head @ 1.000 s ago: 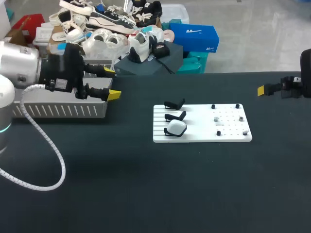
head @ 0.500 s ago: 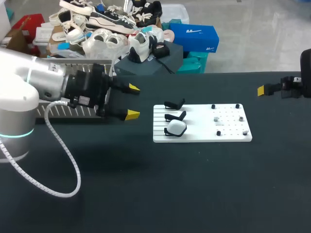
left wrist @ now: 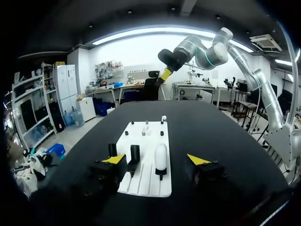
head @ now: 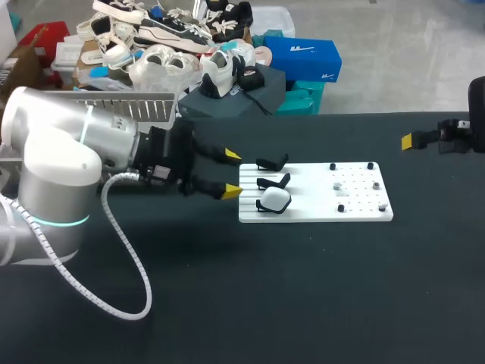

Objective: Pick up each earbud case from the left stands, insert the matching earbuds, close the lid, and place the case in the box.

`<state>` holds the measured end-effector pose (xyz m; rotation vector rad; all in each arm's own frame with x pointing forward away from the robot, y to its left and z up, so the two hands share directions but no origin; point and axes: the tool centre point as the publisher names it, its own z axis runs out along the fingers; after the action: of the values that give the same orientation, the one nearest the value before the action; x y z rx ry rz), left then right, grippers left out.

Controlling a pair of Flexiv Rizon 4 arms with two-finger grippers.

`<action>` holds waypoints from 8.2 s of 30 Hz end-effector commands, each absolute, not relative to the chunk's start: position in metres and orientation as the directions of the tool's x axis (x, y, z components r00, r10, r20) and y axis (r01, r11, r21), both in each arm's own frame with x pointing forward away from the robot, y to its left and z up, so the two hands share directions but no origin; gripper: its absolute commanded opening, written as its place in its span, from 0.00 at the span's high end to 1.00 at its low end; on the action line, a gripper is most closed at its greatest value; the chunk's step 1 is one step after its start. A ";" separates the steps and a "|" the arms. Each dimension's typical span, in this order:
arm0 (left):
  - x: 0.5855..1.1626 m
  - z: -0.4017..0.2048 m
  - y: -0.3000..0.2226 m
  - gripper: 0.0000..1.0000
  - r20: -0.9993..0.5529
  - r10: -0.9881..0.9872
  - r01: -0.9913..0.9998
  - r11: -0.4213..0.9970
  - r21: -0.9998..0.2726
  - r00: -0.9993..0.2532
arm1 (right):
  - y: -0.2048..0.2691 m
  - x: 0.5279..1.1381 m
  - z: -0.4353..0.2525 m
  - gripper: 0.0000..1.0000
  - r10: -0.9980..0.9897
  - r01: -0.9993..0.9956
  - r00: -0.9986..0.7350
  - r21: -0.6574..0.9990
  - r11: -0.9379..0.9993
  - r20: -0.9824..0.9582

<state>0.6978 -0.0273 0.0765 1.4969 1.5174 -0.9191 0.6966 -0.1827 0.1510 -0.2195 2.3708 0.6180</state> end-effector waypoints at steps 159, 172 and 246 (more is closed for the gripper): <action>0.631 0.132 -0.069 1.00 -0.977 0.189 0.993 -0.039 -0.112 -0.103 | -0.184 0.698 0.150 0.00 0.004 -0.315 -0.762 0.376 0.871 -0.648; 0.598 0.154 -0.075 1.00 -0.997 0.060 0.994 -0.089 -0.060 -0.055 | -0.184 0.698 0.150 0.00 0.004 -0.315 -0.762 0.376 0.871 -0.648; 0.639 0.120 -0.130 1.00 -1.000 0.020 0.992 -0.123 -0.008 -0.006 | -0.184 0.698 0.150 0.00 0.004 -0.315 -0.762 0.376 0.871 -0.648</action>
<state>0.6311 -0.1248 0.1240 1.3008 1.1751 -1.2819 0.6967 -0.1826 0.1510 -0.2194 2.3708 0.6179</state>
